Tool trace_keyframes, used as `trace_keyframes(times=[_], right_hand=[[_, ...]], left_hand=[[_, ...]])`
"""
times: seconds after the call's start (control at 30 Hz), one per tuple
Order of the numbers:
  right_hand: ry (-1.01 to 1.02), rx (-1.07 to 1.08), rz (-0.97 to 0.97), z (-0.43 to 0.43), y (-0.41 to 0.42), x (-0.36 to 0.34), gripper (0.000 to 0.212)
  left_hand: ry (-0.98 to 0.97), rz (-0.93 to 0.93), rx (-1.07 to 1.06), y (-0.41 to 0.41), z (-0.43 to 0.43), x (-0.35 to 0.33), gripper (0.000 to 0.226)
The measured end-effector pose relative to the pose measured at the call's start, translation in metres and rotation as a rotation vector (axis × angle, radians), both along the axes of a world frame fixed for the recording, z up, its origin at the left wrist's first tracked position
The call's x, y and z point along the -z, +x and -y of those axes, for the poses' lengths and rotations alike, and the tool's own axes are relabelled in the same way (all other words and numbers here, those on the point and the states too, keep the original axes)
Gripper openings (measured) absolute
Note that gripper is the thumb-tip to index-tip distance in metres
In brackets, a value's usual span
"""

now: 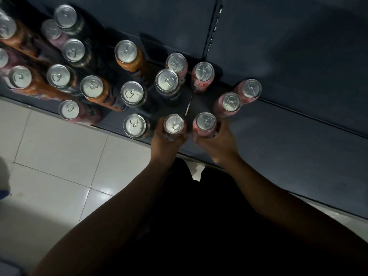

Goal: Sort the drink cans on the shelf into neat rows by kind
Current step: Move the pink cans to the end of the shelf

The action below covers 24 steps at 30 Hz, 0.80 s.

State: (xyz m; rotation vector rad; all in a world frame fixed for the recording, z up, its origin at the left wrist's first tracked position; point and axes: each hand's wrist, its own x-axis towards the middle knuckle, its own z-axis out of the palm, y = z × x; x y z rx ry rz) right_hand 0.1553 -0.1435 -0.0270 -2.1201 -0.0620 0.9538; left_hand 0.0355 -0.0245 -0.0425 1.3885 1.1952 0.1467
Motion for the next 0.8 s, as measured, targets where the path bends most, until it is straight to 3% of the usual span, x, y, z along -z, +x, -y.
trace_keyframes(times=[0.17,0.3,0.43,0.5,0.57,0.67,0.8], right_hand=[[0.007,0.128,-0.113,0.028,-0.004,-0.026,0.064],[0.099,0.254,-0.183,0.048,0.0,-0.053,0.053],[0.244,0.274,-0.283,0.068,0.006,-0.08,0.038],[0.307,0.235,-0.317,0.077,0.012,-0.097,0.028],[0.358,0.205,-0.319,0.086,0.017,-0.111,0.03],[0.394,0.15,-0.287,0.1,0.023,-0.129,0.04],[0.443,0.118,-0.234,0.116,0.026,-0.151,0.042]], left_hand=[[-0.099,-0.017,-0.014,-0.024,0.016,-0.026,0.073],[-0.176,0.028,-0.072,-0.028,0.029,-0.057,0.052],[-0.252,0.099,-0.229,-0.024,0.051,-0.087,0.062],[-0.286,0.141,-0.299,-0.022,0.063,-0.104,0.049],[-0.287,0.201,-0.321,-0.02,0.077,-0.12,0.04],[-0.268,0.274,-0.305,-0.018,0.099,-0.146,0.055],[-0.217,0.304,-0.26,-0.018,0.126,-0.172,0.052]])
